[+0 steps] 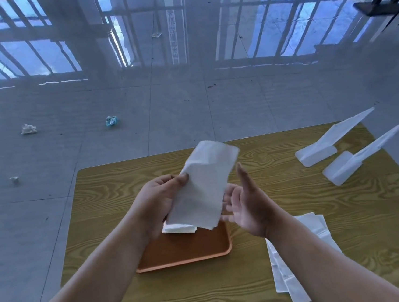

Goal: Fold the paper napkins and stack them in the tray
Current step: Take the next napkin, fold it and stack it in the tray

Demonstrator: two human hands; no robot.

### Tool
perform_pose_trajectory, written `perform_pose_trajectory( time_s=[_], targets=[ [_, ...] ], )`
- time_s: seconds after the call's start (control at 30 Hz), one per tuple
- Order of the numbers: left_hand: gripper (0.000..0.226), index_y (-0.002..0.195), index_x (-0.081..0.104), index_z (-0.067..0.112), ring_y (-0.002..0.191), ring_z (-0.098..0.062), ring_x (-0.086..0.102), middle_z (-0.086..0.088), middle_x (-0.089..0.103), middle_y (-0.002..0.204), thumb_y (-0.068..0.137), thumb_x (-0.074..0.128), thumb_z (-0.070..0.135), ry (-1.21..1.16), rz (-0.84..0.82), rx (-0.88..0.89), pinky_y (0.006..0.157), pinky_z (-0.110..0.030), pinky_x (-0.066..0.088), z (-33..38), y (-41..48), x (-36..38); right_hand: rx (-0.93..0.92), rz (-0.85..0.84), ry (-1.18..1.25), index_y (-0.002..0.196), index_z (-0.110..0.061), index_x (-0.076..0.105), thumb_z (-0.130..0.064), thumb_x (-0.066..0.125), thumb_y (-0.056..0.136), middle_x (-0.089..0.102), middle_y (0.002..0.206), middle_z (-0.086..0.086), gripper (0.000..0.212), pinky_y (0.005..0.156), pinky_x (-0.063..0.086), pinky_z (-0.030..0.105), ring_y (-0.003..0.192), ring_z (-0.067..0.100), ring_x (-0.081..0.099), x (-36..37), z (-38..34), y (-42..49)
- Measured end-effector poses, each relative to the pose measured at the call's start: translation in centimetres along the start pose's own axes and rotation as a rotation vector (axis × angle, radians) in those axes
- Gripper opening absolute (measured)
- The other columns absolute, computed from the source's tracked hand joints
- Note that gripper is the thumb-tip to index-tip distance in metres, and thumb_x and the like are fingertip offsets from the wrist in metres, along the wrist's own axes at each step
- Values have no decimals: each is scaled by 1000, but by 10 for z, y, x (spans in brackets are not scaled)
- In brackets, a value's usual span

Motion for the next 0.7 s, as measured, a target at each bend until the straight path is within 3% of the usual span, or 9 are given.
perform_pose_trajectory(
  time_s=[0.1,0.17,0.27,0.37,0.43,0.53,0.6,0.7],
  targets=[
    [21,92,81,14,79,-24,78,-10,82,95,97,72,32,-82,45,-92,65,-37,62,-15,6,4,-29,-141,47,152,-21,53,-93,29,83,60,152,12,103,119,38,57,143,33,54,9,7,-7],
    [24,98,81,11,83,-27,79,-12,82,101,98,71,33,-100,65,-106,68,-39,63,-22,11,5,-81,-169,6,153,-20,51,-86,44,86,58,153,16,95,119,40,56,143,37,53,18,5,-12],
    [27,101,80,12,82,-25,80,-12,83,103,98,71,37,-91,108,-99,66,-39,63,-28,16,4,-167,-105,36,152,-17,51,-58,75,87,63,147,18,80,112,49,55,136,35,60,26,-5,-17],
    [36,108,79,15,88,-25,78,-15,81,111,91,77,45,-27,50,-84,73,-43,64,-28,18,3,-217,86,-5,164,-18,23,-15,81,89,75,128,18,95,86,63,40,111,29,74,24,-12,-16],
    [62,128,70,16,99,-30,77,-19,78,119,74,89,42,-26,-75,-51,81,-47,63,-25,17,4,-247,172,-72,168,-24,10,0,74,93,76,122,22,101,80,63,36,101,28,76,25,-15,-16],
    [119,162,23,31,110,-36,75,-21,78,115,67,93,20,-11,-81,13,98,-51,57,-25,18,0,-277,179,-108,168,-30,7,5,69,95,70,125,30,102,79,62,33,97,27,74,31,-21,-17],
    [111,162,24,29,106,-33,76,-23,79,108,75,90,8,54,-81,80,102,-49,55,-25,18,-3,-286,130,-177,167,-32,10,11,64,95,70,122,31,100,83,61,31,96,25,71,33,-23,-16],
    [68,142,57,20,94,-24,78,-17,82,100,83,85,0,167,-80,122,83,-33,61,-23,17,-6,-303,106,-336,164,-34,22,15,59,95,65,112,24,93,89,55,38,95,25,63,34,-24,-15]
  ],
)
Point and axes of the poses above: each hand's wrist, its own y-axis towards the middle knuckle, its own x-axis out of the palm, z = x × y, the point moved 3 cm from there along y, towards the middle knuckle
